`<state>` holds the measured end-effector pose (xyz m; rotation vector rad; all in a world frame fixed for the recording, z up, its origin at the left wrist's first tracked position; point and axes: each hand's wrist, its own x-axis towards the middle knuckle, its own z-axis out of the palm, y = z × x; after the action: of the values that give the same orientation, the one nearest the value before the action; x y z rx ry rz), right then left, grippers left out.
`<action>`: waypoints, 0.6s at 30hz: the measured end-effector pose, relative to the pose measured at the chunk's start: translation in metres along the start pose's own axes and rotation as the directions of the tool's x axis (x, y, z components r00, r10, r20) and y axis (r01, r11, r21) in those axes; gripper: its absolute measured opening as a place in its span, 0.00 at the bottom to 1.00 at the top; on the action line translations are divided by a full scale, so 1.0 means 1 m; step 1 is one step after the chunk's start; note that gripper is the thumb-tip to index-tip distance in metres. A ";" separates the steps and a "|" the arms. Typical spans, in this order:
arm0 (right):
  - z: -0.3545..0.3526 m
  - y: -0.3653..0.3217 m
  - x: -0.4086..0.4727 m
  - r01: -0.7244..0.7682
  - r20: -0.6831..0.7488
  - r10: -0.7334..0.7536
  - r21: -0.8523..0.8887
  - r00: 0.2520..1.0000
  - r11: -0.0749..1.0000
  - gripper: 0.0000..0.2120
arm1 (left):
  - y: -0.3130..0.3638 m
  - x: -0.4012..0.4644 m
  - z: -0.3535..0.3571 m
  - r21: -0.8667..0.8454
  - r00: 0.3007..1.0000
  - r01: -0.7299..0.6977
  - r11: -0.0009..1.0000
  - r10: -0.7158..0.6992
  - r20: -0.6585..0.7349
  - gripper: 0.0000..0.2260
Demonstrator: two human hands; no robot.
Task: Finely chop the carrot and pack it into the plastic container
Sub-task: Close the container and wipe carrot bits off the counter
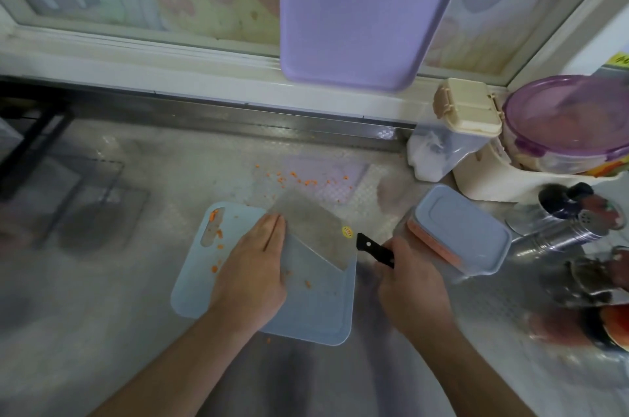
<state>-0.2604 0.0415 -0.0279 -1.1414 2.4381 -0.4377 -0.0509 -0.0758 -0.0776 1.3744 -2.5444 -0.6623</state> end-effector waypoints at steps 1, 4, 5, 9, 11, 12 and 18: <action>0.001 0.001 0.000 -0.008 -0.005 0.008 -0.003 1.000 1.000 0.03 | -0.003 -0.001 0.000 -0.020 0.999 0.050 0.999 -0.050 -0.015 0.33; 0.003 0.002 0.002 -0.060 0.014 0.059 0.098 0.998 0.993 0.04 | -0.008 -0.004 -0.001 -0.086 0.989 0.068 0.994 -0.078 -0.129 0.18; 0.003 0.000 0.002 -0.087 0.040 0.082 0.159 0.996 0.983 0.05 | -0.010 -0.003 -0.001 -0.135 0.981 0.061 0.989 -0.084 -0.172 0.11; 0.002 -0.004 0.000 -0.197 0.253 0.104 0.378 0.962 0.905 0.10 | -0.006 0.010 -0.010 -0.287 0.967 0.042 0.957 -0.111 -0.229 0.10; 0.001 -0.005 -0.005 -0.319 0.425 0.078 0.535 0.902 0.782 0.15 | 0.000 0.015 -0.016 -0.340 0.962 0.026 0.940 -0.115 -0.246 0.06; 0.000 -0.006 -0.008 -0.395 0.504 0.060 0.591 0.861 0.703 0.18 | 0.003 0.016 -0.017 -0.364 0.960 0.017 0.931 -0.117 -0.255 0.06; 0.004 -0.011 -0.018 -0.584 0.712 -0.071 0.625 0.698 0.518 0.22 | 0.013 0.016 -0.023 -0.271 0.954 -0.168 0.948 0.087 -0.287 0.14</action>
<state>-0.2406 0.0479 -0.0223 -0.3254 1.3810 -0.7896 -0.0617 -0.0897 -0.0524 1.1040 -2.1936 -0.7341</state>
